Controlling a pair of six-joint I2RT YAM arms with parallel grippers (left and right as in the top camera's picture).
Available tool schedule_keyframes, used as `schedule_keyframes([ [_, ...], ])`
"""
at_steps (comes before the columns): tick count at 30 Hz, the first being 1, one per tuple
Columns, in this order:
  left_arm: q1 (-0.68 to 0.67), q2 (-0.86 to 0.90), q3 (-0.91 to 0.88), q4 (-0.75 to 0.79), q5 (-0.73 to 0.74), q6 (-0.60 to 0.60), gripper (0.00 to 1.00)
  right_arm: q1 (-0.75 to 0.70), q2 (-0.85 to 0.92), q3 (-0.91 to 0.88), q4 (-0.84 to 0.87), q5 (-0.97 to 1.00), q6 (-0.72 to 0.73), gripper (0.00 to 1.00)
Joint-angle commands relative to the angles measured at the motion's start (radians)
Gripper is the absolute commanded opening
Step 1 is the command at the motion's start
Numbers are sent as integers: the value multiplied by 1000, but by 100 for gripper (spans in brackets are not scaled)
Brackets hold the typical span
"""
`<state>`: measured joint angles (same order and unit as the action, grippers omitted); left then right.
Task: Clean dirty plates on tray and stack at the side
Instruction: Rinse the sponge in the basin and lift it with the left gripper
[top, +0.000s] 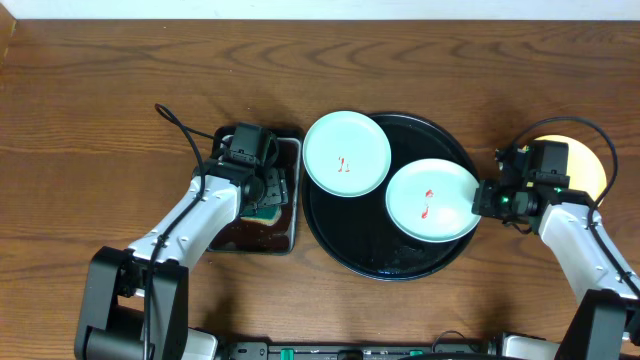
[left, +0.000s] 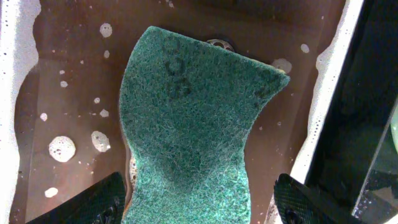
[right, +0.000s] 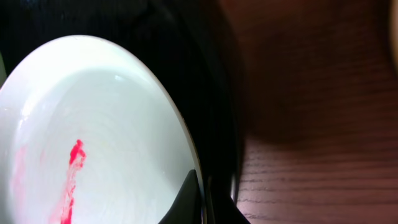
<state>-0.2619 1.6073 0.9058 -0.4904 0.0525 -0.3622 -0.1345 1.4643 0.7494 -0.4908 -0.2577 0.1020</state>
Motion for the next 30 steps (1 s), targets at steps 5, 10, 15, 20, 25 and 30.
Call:
schedule_keyframes([
  [5, 3, 49, -15, 2, -12, -1, 77, 54, 1, -12, 26, -8, 13, 1],
  [10, 3, 111, -15, 18, -12, -1, 62, 63, 1, -12, 38, -8, 14, 1],
  [15, 3, 129, -13, 18, -13, -1, 22, 63, 1, -12, 38, -8, 14, 1],
  [20, 4, 97, 1, 17, -19, -1, 7, 63, 1, -12, 37, -8, 13, 1],
  [25, 4, 37, 2, 0, -20, 14, 71, 63, 1, -12, 37, -5, 13, 1],
  [30, 4, 10, 2, 2, -45, 22, 74, 63, 1, -12, 37, -4, 13, 1],
])
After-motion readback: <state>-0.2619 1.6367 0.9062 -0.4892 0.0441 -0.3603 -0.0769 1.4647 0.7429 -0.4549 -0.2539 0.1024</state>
